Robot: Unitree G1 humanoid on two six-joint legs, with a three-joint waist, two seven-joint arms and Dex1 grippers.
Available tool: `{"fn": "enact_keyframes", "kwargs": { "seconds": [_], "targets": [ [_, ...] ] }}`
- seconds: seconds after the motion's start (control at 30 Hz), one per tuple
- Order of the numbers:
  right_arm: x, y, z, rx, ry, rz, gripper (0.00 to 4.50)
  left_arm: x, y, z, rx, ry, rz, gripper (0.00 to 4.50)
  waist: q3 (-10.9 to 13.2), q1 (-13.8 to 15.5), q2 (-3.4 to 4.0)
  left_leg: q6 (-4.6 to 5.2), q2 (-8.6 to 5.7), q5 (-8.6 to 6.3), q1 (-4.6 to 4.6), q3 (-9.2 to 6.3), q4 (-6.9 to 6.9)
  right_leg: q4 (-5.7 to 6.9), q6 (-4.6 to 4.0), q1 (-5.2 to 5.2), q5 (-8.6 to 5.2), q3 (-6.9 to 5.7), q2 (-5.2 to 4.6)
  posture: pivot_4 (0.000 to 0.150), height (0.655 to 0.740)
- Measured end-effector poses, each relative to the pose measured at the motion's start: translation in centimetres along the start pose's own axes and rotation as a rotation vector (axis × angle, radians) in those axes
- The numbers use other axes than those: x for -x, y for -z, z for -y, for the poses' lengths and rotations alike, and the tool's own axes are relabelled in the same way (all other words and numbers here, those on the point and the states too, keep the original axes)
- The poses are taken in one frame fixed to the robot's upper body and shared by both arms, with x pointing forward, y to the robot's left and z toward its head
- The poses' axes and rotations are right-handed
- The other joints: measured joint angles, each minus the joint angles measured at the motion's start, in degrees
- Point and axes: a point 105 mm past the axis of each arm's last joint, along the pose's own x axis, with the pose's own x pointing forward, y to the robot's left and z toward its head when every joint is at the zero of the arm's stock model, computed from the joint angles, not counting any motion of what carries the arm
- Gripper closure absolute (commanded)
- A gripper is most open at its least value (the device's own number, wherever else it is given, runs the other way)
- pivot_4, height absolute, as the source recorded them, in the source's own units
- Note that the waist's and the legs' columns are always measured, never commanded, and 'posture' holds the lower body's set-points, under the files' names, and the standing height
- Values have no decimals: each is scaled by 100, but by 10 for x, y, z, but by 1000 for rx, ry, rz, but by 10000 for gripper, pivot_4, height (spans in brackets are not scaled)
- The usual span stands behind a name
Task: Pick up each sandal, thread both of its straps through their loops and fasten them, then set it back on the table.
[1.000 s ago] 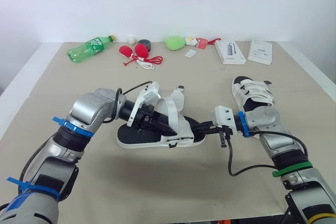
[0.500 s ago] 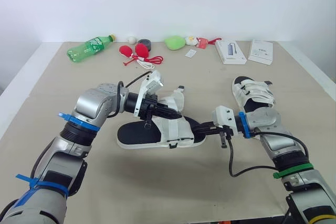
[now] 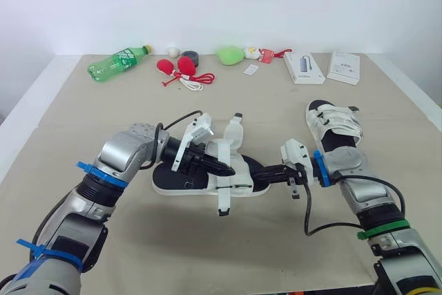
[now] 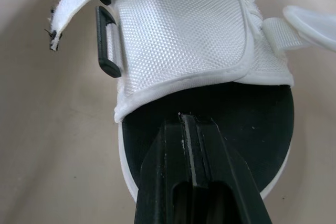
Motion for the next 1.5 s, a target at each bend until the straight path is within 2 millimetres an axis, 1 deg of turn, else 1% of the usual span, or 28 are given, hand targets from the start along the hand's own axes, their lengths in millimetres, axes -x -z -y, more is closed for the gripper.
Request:
{"fn": "enact_keyframes", "kwargs": {
  "seconds": [0.1, 0.33, 0.47, 0.57, 0.6, 0.67, 0.73, 0.83, 0.87, 0.97, 1.03, 1.13, 1.2, 1.23, 1.27, 1.3, 1.33, 1.37, 1.43, 1.47, 1.5],
  "targets": [
    [-2, -1, 0, 9, -2, 7, 45000, -1, 4, 1, 7, 4, -7, 44789, 0, 1, 0, 0, 0, 0, 0, -2, -1, 0, 1, 0, -1, 0, 2, 1500, 7400],
    [-2, 1, -2, 21, -2, 10, 45000, 2, 6, 7, -12, 15, -24, 44789, 0, -1, 0, 0, 1, 0, 0, -4, -3, 0, -1, 0, -2, 0, 3, 1500, 7400],
    [-2, 3, -2, 23, 1, 9, 45000, 2, 5, 8, -8, 26, -14, 44789, 0, -1, 0, 0, 1, 0, 0, -4, -2, 0, 0, 0, -2, 0, 4, 1500, 7400],
    [-1, 3, -2, 29, 3, 8, 45000, 3, -1, 16, -3, 74, -14, 44789, 0, -1, 0, 0, 1, 0, 0, -5, -2, 0, 0, 0, -2, 0, 6, 1500, 7400],
    [-1, 3, -2, 30, 3, 8, 45000, 4, -2, 17, -2, 77, -19, 42260, 0, -3, 1, 0, 2, 0, 0, -5, -2, 0, 0, 0, -3, 1, 7, 1500, 7400],
    [-1, 3, -1, 35, 3, 5, 45000, 13, -2, 21, 12, 88, -45, 36799, 2, -18, 2, 0, 4, 0, 1, -6, -3, 1, -1, -1, -3, 1, 12, 1500, 7400],
    [-1, 3, -1, 36, 4, 2, 45000, 18, -2, 26, -4, 99, -64, 28199, 2, -16, 2, 0, 4, 0, 1, -9, -4, 2, -3, 0, -6, 0, 12, 1500, 7400],
    [-1, 4, -1, 38, 6, -2, 45000, 17, -4, 29, -38, 114, -70, 12945, 2, -4, 2, 0, 2, 0, 1, -9, -2, 1, -3, 2, -7, 1, 10, 1500, 7400],
    [-1, 4, -1, 41, 7, -4, 45000, 18, -5, 29, -56, 111, -71, 10246, 2, -4, 2, 0, 2, 0, 1, -8, -1, 1, -10, 2, -11, 1, 9, 1500, 7400],
    [-1, 4, -1, 43, 7, -4, 45000, 24, -4, 27, -79, 87, -89, 10246, 2, -5, 3, 0, 3, 0, 1, -8, -1, 2, -12, 2, -10, 1, 10, 1500, 7400],
    [-1, 4, -1, 43, 5, -3, 45000, 33, -7, 25, -92, 64, -97, 10246, 2, -4, 2, 0, 3, 0, 1, -10, -1, 2, -12, 2, -10, -1, 10, 1500, 7400],
    [-1, 3, -1, 36, 5, 7, 45000, 47, -22, 25, -110, 37, -65, 10246, 2, -2, 2, 0, 3, 0, 0, -9, -1, 2, -9, 2, -11, -2, 9, 1500, 7400],
    [-4, 2, -1, 24, -1, 30, 45000, 62, -33, 32, -66, 43, -28, 10246, 6, -34, 3, 0, 5, 0, 0, -7, -2, 2, -3, -1, -7, -1, 12, 1500, 7400],
    [-7, 1, -2, 22, -5, 43, 45000, 75, -34, 40, -24, 53, -19, 10246, 7, -66, 6, 0, 5, 0, 1, -7, -7, 5, -3, -4, -10, -1, 12, 1500, 7400],
    [-7, 1, -2, 18, -6, 48, 45000, 83, -31, 46, 2, 55, -23, 10246, 9, -78, 10, 0, 5, 0, 3, -9, -14, 5, -4, -3, -14, -2, 13, 1500, 7400],
    [-8, 0, -2, 19, -7, 53, 45000, 86, -26, 50, 18, 62, -34, 10246, 11, -85, 13, 0, 5, 0, 6, -7, -22, 6, -6, -5, -17, 1, 14, 1500, 7400],
    [-9, -1, -2, 19, -8, 59, 45000, 88, -14, 57, 46, 72, -62, 10246, 11, -94, 15, -1, 4, 0, 12, -3, -33, 6, -9, -5, -21, 5, 12, 1500, 7400],
    [-9, -1, -3, 18, -9, 62, 45000, 89, 6, 64, 99, 87, -97, 10246, 11, -98, 17, -1, 4, -1, 18, 2, -47, 6, -18, -7, -25, 9, 9, 1500, 7400],
    [-9, -2, -2, 19, -7, 71, 45000, 83, 33, 75, 181, 126, -125, 10246, 15, -77, 15, -2, 6, 0, 9, -15, -49, 9, -32, -12, -29, -2, 10, 1500, 7400],
    [-9, -3, -2, 23, -6, 78, 45000, 77, 45, 82, 193, 143, -143, 10246, 15, -66, 13, -3, 7, 0, 5, -24, -49, 9, -44, -11, -27, -3, 6, 1500, 7400],
    [-10, -4, -2, 26, -6, 85, 45000, 72, 52, 87, 184, 147, -151, 10246, 16, -39, 13, -5, 5, 0, 3, -33, -48, 9, -48, -10, -30, -7, 2, 1500, 7400]
  ]
}}
